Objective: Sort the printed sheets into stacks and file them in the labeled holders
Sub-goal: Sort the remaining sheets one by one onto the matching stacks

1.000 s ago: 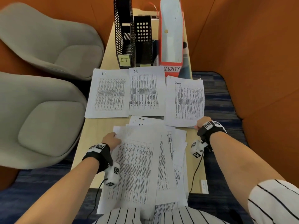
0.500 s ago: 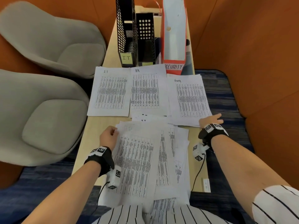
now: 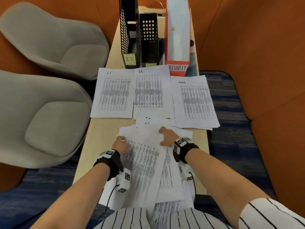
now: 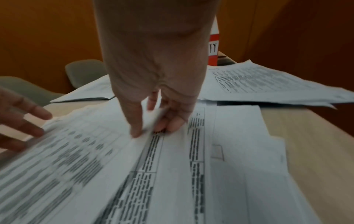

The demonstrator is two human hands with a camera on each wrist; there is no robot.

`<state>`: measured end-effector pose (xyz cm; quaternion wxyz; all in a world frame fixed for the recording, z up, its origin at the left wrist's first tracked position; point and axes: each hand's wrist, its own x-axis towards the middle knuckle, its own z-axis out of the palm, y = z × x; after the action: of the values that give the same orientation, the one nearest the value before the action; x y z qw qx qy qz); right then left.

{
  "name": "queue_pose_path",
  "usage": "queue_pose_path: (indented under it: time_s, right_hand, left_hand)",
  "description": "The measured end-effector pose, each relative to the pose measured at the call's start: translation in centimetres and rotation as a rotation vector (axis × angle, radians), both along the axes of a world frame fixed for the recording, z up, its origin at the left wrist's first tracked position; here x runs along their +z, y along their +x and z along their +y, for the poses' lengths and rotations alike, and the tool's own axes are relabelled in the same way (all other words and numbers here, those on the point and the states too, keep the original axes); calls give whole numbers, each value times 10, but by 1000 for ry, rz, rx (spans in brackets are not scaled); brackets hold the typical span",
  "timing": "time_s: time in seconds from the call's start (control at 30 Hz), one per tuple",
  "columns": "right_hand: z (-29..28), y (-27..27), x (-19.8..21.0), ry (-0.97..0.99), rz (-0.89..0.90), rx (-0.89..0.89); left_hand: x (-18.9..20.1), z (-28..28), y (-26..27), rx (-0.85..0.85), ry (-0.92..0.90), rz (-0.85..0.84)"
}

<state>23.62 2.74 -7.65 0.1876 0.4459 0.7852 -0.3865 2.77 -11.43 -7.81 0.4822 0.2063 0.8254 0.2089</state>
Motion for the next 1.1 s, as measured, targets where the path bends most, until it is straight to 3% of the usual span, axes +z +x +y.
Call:
queue_pose_path:
  time_s: [0.17,0.33,0.43,0.53,0.67,0.73,0.83,0.9,1.0,1.1]
  right_hand:
    - [6,0,30,-110,351,-72]
    - [43,-1,81,-107,749,-480]
    - [57,-3,84,-142,855,-722]
    - [55,4,75,-379,601,-774]
    - [21,17,55,-675,294,-505]
    - [7,17,44,-667,278,-554]
    - [10,13,34,-525,316,-816]
    - [28,7,32,-477,386,-985]
    - [59,-10,45,-436,337,-1048]
    - [88,-25,52,-438,314,-1049]
  left_hand:
    - [4,-5,-12,107,183,8]
    - [28,-9,-18,-160,74,-207]
    - [31,-7,-18,-143,112,-310]
    - [35,6,-22,93,325,-248]
    - [44,34,-26,222,470,-273]
    - [48,49,-27,222,487,-287]
    - [45,62,-25,243,346,-231]
    - [45,59,-19,140,145,-172]
    - [41,40,-4,-245,-129,-80]
    - [24,22,7,-474,-225,17]
